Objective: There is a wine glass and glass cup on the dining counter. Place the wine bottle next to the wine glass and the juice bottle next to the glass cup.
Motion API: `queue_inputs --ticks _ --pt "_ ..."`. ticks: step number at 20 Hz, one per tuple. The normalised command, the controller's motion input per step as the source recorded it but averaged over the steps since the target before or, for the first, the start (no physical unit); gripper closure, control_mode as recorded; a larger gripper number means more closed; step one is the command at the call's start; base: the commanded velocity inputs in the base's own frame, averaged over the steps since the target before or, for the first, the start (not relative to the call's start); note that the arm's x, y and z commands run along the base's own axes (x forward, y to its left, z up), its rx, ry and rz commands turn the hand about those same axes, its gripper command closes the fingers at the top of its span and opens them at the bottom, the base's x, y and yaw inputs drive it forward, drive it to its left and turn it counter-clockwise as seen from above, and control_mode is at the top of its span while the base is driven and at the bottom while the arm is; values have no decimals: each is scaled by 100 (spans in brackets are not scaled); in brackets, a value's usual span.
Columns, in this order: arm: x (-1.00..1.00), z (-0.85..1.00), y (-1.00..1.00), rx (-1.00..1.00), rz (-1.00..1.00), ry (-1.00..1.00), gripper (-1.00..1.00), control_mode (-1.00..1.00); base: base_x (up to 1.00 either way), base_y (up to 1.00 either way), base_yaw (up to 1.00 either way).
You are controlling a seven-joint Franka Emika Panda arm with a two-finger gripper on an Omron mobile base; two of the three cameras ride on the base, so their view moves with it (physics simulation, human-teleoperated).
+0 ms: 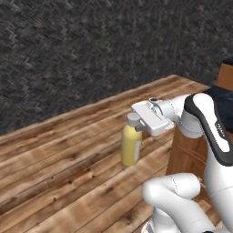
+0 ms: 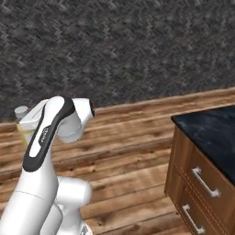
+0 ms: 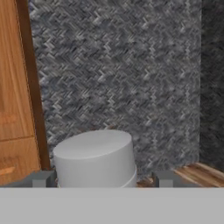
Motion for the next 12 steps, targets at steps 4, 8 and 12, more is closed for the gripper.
queue_inputs --ticks 4,8,12 --pt "0 0 0 0 0 0 100 100 94 0 0" --pt "0 0 0 0 0 0 100 100 94 0 0" --pt "0 0 0 0 0 0 100 100 94 0 0"
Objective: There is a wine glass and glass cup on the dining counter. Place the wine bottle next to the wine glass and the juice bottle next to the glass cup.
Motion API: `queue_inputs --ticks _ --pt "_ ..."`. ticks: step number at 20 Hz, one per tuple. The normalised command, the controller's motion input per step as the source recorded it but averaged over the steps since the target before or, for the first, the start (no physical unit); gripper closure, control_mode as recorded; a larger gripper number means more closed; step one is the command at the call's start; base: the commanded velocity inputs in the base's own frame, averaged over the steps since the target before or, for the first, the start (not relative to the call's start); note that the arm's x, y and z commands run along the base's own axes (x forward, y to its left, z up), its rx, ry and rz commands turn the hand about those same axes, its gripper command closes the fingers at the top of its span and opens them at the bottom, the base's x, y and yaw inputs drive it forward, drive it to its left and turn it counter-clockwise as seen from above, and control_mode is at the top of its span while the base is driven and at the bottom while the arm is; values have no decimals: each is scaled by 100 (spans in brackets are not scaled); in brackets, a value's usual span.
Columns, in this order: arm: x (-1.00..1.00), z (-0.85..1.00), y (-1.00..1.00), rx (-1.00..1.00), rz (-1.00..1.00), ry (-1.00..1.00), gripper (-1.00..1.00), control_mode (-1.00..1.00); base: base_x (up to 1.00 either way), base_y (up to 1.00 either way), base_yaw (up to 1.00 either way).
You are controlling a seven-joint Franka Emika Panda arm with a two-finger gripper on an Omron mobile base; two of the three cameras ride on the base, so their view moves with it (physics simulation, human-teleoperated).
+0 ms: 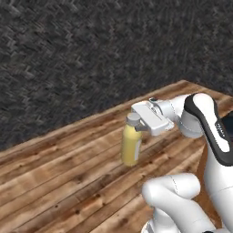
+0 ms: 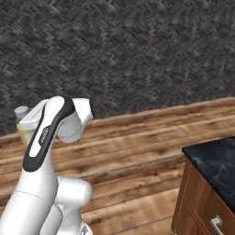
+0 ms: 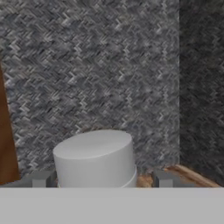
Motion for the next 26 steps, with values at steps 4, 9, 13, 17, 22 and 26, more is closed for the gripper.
queue_inputs --ticks 4,9,13,17,22,26 --pt "0 0 0 0 0 0 100 100 86 5 -10" --pt "0 0 0 0 0 0 100 100 71 10 -34" --pt "0 0 0 0 0 0 100 100 63 10 -42" --pt "0 0 0 0 0 0 100 100 62 13 -43" --pt "0 0 0 0 0 0 100 100 67 15 -39" --pt "0 0 0 0 0 0 100 100 70 16 -35"
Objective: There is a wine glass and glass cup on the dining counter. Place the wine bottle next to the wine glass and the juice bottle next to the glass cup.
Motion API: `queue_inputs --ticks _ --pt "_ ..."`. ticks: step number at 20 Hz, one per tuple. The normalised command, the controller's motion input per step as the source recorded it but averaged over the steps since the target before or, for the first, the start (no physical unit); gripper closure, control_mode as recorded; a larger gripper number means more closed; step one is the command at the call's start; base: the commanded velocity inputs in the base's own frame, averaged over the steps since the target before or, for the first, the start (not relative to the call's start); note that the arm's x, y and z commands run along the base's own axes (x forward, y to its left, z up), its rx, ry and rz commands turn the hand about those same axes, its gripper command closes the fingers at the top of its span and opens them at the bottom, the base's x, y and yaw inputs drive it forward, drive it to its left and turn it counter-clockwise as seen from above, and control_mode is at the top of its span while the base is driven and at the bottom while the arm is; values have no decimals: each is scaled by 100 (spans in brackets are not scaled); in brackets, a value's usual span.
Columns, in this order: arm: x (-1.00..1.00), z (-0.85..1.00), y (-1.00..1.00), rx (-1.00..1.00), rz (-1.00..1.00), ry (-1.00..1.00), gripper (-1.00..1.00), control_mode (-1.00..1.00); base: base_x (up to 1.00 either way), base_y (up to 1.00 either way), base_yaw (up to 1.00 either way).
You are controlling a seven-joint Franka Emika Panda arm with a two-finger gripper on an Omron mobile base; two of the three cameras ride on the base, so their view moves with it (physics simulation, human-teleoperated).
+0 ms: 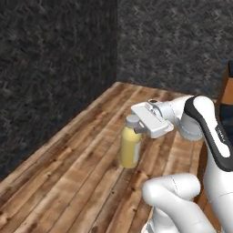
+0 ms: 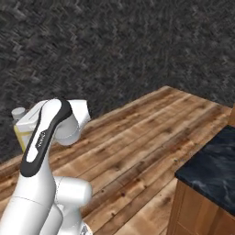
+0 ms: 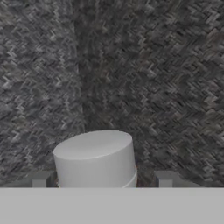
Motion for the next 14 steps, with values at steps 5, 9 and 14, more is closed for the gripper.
queue_inputs --ticks 5,9,14 --pt "0 0 0 0 0 0 100 100 70 16 -35" --pt "0 0 0 0 0 0 100 100 71 16 -34" --pt "0 0 0 0 0 0 100 100 72 16 -33"
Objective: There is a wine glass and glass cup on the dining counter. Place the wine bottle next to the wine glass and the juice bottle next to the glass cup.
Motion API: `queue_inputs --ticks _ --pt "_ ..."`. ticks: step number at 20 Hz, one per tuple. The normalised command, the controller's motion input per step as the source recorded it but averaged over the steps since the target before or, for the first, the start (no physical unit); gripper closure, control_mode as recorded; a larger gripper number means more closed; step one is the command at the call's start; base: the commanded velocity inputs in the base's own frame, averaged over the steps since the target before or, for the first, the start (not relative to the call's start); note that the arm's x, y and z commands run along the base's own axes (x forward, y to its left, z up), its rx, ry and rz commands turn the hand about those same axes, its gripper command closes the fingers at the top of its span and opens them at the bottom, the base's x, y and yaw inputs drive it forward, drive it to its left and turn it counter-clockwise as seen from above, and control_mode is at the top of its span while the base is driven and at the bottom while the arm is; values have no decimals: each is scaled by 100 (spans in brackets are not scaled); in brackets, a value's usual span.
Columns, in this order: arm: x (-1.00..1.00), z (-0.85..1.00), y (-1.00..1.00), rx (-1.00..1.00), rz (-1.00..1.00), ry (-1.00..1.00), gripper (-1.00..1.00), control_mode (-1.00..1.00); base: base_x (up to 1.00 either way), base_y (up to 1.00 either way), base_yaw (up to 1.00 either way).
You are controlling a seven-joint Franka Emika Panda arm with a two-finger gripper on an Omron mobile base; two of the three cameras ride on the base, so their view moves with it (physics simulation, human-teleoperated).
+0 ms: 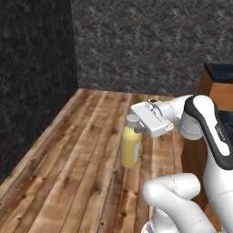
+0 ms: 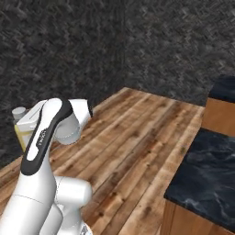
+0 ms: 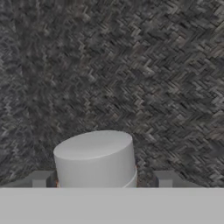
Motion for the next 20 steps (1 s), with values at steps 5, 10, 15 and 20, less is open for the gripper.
queue_inputs --ticks 5,10,15,20 --pt "0 0 0 0 0 0 100 100 75 18 -30" --pt "0 0 0 0 0 0 100 100 80 18 -25" --pt "0 0 0 0 0 0 100 100 82 18 -23" --pt "0 0 0 0 0 0 100 100 82 18 -23"
